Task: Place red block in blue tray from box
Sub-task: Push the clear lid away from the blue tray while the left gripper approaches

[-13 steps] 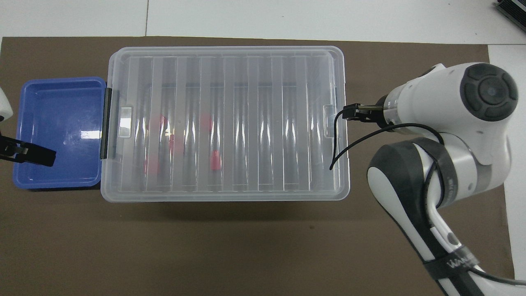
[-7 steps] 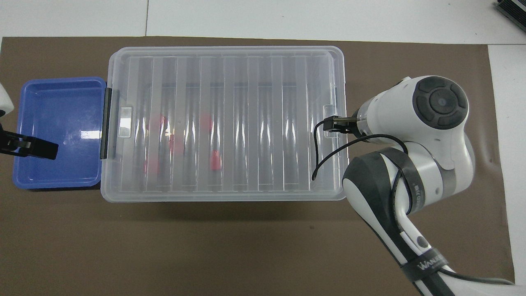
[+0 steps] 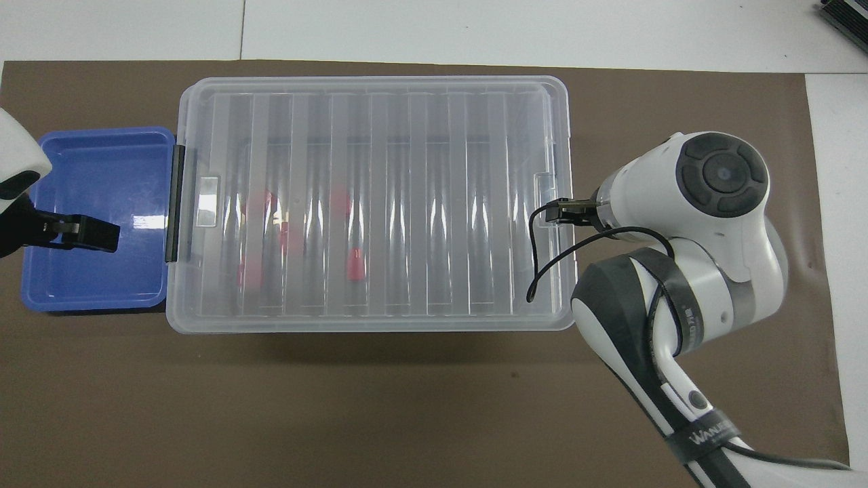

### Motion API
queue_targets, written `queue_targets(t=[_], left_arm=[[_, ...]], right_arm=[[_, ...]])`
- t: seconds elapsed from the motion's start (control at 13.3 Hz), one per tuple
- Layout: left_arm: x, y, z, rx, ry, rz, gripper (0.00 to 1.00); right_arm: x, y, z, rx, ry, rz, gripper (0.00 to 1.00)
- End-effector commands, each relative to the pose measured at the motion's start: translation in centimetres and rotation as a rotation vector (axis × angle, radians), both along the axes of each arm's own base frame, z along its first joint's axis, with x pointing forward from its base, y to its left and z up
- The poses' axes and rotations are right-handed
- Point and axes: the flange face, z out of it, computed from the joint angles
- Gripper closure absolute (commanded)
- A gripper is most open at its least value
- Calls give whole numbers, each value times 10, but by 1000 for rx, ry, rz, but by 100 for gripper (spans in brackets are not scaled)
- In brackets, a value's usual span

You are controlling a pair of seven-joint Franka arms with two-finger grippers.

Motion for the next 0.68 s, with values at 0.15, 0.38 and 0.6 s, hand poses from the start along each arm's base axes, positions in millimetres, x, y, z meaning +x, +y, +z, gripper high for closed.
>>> queue_targets(t=[0.15, 0.38, 0.6], left_arm=[[-3, -6, -12, -25, -45, 97, 0], [-1, -48, -45, -48, -89, 230, 0], [13, -60, -70, -61, -107, 309, 0]], right_arm=[[3, -62, 1, -36, 23, 121, 0], [8, -101, 1, -50, 32, 208, 0], [10, -134, 0, -59, 45, 284, 0]])
